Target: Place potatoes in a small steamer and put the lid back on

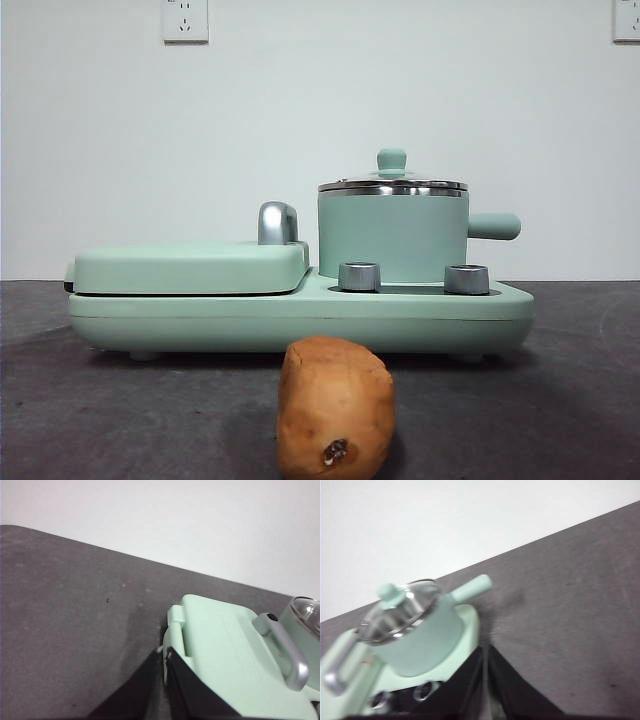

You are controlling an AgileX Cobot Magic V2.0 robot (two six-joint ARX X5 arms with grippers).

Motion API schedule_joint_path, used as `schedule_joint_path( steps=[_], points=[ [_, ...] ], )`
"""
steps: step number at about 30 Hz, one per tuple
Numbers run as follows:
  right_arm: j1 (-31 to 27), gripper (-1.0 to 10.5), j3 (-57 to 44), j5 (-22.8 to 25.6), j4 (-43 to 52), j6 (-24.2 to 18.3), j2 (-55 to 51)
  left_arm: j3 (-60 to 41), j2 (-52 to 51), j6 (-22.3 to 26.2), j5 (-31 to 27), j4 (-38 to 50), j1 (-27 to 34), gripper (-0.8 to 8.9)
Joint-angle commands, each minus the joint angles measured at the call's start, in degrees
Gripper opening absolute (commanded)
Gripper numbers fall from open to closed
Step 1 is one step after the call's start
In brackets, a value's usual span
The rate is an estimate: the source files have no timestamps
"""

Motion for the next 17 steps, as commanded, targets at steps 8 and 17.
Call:
schedule_joint_path(
  steps=[8, 17],
  points=[
    [0.02, 0.1, 18.01, -21.05, -7.74, -4.11, 15.89, 21.86, 19.56, 1.46, 11.82, -4.94, -0.22, 0.17],
    [0.02, 0.1, 25.88, -32.33, -8.76, -9.81, 24.94, 32.0, 31.67, 3.17, 29.75, -8.46, -0.24, 0.19]
  ],
)
